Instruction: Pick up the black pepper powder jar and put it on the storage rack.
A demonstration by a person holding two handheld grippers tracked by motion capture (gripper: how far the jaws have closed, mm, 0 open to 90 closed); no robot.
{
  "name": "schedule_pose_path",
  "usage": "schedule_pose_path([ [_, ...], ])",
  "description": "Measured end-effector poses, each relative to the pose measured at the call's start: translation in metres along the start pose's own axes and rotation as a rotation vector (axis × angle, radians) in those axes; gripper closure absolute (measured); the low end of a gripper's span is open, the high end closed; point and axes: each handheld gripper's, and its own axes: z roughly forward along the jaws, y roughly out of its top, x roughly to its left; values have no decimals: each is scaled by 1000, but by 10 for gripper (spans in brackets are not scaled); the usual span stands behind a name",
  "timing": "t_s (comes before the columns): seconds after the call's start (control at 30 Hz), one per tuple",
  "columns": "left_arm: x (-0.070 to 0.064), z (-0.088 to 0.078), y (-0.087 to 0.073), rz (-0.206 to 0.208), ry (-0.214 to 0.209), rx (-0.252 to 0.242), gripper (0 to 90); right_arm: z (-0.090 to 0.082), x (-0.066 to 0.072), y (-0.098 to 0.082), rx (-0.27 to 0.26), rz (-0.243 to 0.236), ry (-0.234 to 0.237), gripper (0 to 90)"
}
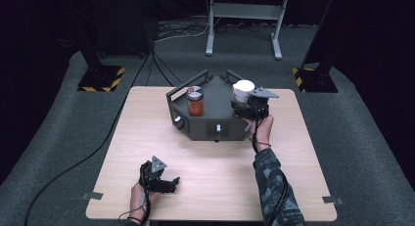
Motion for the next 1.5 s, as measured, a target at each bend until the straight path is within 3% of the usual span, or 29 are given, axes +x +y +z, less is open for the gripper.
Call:
schedule_pose_path([
  [0.4,-1,0,0,0,2,0,35,-1,4,-9,-28,-27,-11,302],
  [1.13,-1,0,0,2,2,-1,36,-2,4,-1,4,-29,-11,297],
  [1.5,-1,0,0,0,1,0,36,-9,1,13,65,-26,-10,129],
])
